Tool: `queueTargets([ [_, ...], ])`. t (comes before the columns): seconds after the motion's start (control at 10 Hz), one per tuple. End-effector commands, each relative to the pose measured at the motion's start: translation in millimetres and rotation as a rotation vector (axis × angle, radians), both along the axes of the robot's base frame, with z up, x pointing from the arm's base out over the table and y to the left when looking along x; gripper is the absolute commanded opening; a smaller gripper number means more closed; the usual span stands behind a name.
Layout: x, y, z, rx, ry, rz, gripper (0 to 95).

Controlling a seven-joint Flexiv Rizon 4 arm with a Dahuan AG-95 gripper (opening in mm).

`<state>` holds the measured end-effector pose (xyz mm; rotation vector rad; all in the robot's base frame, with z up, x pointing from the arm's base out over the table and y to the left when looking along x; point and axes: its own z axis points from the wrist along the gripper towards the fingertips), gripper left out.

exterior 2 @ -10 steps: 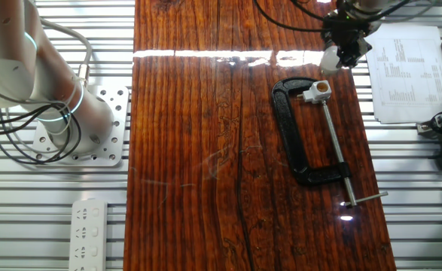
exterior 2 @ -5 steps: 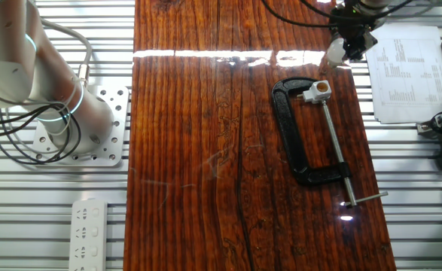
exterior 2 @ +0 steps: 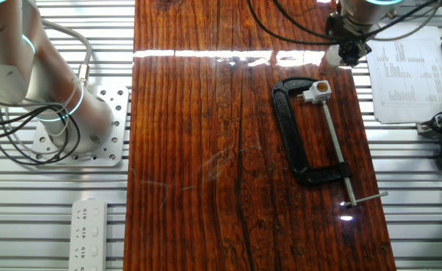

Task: Take out the light bulb by rotating it

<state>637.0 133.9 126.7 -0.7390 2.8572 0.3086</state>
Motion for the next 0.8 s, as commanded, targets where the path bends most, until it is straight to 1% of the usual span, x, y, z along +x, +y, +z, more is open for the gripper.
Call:
queueTargets([
  [0.1, -0.8, -0.7, 1.3, -0.012, 0.001, 0.007, 0.0],
  [0.3, 3.9, 3.9, 4.3, -0.011, -0.002, 0.012, 0.0],
  [0.5, 11.9, 12.0, 8.3, -0.007, -0.024, 0.006, 0.0],
  [0.6, 16.2, 15.3, 5.7, -0.008, -0.026, 0.006, 0.0],
  [0.7, 20.2, 17.8, -0.1, -0.011, -0.027, 0.009, 0.0],
  [0.8, 21.7, 17.8, -6.5, -0.012, -0.026, 0.003, 0.0],
])
